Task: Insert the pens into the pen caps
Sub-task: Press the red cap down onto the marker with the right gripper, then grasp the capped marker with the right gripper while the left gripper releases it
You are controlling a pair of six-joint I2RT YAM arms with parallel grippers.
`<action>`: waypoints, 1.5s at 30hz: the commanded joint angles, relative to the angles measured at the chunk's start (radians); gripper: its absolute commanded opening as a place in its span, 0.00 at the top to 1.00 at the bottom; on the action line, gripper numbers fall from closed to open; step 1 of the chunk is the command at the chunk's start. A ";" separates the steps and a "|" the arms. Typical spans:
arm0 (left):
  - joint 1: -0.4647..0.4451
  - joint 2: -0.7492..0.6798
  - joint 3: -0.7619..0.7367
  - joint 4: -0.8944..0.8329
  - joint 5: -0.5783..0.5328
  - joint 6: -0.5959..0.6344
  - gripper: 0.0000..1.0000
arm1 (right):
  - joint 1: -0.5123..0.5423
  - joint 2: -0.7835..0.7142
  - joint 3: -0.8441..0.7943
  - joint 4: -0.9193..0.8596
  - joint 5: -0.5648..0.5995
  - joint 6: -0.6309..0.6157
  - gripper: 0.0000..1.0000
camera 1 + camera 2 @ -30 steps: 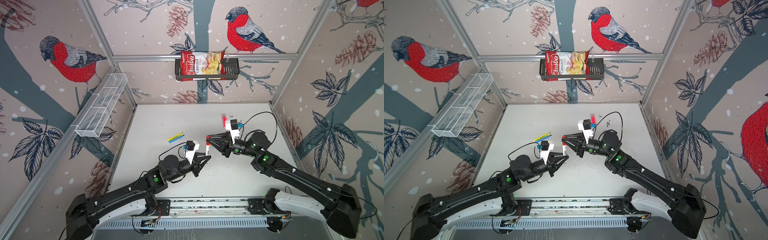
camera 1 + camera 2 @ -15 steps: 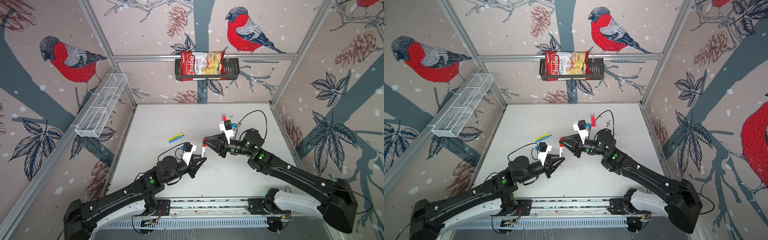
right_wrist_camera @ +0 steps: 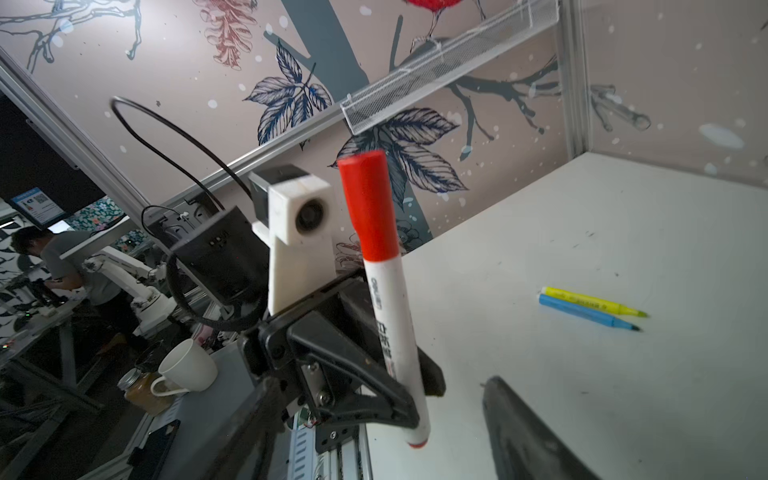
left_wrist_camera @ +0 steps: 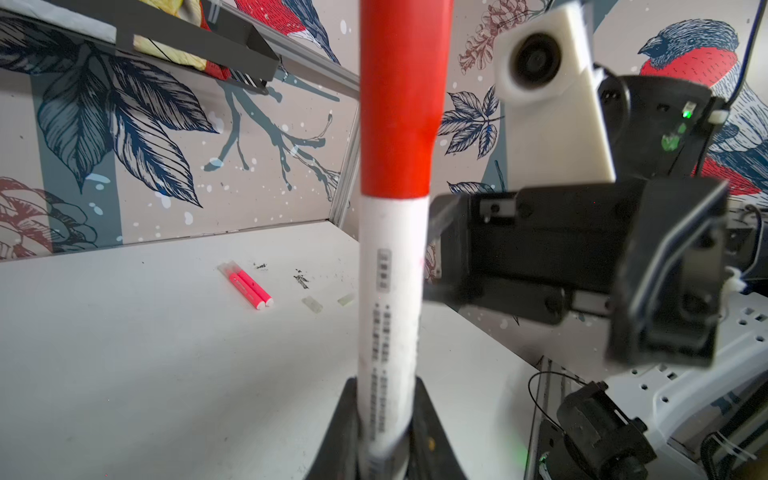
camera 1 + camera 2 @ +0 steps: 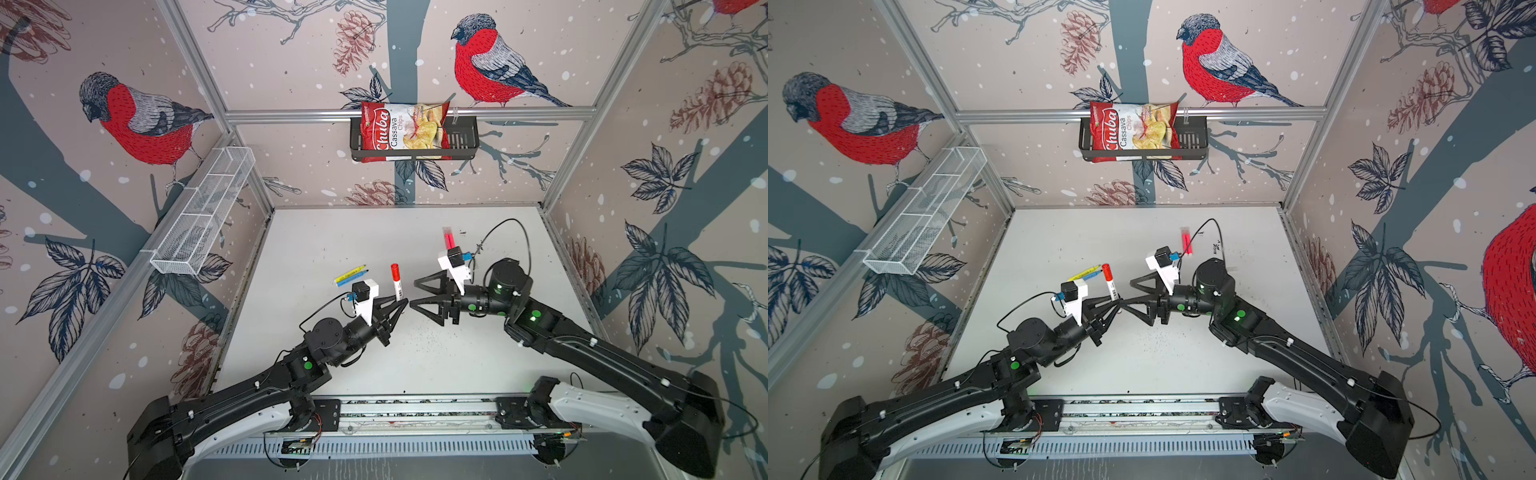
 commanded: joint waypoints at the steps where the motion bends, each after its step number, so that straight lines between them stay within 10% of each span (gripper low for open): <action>1: 0.001 -0.039 -0.041 0.111 -0.055 -0.031 1.00 | -0.015 -0.062 -0.005 -0.018 -0.014 -0.031 0.21; 32: 0.002 -0.071 -0.030 0.045 -0.033 -0.033 1.00 | 0.090 0.319 0.224 -0.078 -0.038 -0.119 0.52; 45: 0.001 -0.029 -0.011 0.070 -0.009 -0.028 1.00 | 0.089 0.371 0.254 -0.128 -0.012 -0.131 0.85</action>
